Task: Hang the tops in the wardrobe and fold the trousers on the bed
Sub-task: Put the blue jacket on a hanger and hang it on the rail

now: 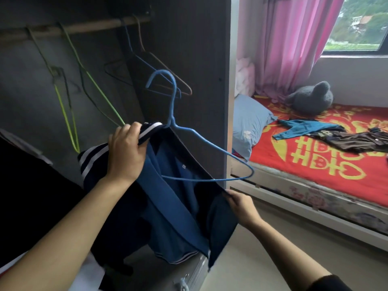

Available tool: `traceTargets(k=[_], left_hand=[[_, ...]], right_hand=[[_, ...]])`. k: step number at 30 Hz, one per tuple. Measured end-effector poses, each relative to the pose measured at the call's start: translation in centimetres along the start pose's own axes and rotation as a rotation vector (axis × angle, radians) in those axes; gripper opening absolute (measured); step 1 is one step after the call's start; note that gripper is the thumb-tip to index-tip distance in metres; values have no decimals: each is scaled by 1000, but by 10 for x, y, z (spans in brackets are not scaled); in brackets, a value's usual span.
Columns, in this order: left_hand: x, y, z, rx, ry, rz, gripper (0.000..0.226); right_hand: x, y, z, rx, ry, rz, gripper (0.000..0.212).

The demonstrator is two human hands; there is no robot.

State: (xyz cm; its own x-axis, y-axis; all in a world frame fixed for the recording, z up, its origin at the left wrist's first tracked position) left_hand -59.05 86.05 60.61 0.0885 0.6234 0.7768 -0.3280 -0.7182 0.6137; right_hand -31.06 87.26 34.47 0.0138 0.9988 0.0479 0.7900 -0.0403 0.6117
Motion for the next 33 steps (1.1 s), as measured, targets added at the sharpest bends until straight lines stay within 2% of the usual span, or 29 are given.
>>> traceTargets(k=[2,5,7,10,14,19,20,21,23,25,27,30,33], left_hand=[[-13,-8,-17,56,-29,-39,16],[-31,-25,-23,200,-190,-139,35],[-38,-34,-23,234,-245,-170,42],[-42,-43,-18,251,-219,-191,43],[-49,-55,1,223,-184,-224,40],[-66,-71,30,122,-99,-296,31],[-66,-73,30,109,-41,-301,26],[-67,-74,28,88,40,-290,22],[-68,-75,15,35,246,-289,29],[-70,-73,2,-52,420,-275,37],[-71,-69,-5,-118,503,-248,39],[-68,-64,0,-145,457,-190,38],[-71,-71,27,-172,241,-216,30]], right_hand=[[7,32,10,28,-38,108,19],[18,86,-3,79,-65,277,33],[22,119,-33,63,-15,353,44],[19,153,-88,-19,91,434,44],[-2,170,-146,18,201,561,35],[-16,136,-164,-48,243,428,20],[-18,129,-159,-67,237,409,17],[-21,122,-152,-89,225,383,24],[-26,109,-137,-141,211,332,39],[-32,105,-121,-181,181,316,40],[-34,109,-102,-216,117,319,36],[-31,120,-95,-266,74,312,19],[-27,138,-125,-226,173,413,18]])
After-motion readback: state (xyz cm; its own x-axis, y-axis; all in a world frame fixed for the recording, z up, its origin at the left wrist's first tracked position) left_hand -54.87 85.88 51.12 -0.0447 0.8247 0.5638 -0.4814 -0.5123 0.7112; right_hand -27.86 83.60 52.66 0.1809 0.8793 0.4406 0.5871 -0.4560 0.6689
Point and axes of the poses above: each hand's wrist, its own x-axis towards the middle knuckle, its own y-axis out of the back of the hand, z = x × y, the point moved 8 cm from there along x, towards the middle knuckle
